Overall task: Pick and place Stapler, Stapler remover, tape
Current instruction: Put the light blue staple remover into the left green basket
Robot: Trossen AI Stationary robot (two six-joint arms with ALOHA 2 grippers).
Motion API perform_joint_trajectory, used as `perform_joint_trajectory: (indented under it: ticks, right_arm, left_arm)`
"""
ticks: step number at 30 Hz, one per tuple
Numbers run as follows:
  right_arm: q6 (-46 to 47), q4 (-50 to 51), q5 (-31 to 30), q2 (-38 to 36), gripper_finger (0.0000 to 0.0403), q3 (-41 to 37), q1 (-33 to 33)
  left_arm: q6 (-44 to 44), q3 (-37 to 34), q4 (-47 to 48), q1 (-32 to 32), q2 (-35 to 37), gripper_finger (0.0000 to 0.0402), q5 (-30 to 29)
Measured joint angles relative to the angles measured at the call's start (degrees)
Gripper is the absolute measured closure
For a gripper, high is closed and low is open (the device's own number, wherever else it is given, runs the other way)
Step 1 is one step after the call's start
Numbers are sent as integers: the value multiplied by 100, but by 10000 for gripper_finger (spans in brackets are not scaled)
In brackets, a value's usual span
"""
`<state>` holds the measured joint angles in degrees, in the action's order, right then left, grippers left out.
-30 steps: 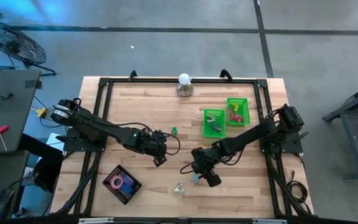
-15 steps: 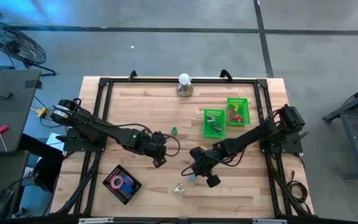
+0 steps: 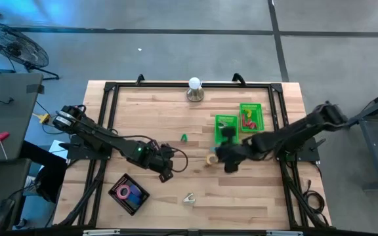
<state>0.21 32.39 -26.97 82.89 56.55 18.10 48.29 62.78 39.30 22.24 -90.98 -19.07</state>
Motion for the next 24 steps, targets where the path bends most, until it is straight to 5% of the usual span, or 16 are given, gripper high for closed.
perform_joint_trajectory:
  ticks: [6,15,24]
  right_arm:
    - [733,1131,-790,-608,399,-1,-804]
    - [600,280,535,-608,402,-669,-2112]
    - [481,-525,945,-608,362,-1051,-2371]
  left_arm:
    - [-2,0,3,-1,0,401,-15]
    - [-17,0,23,-1,0,401,-103]
    - [-154,0,105,-3,0,401,-152]
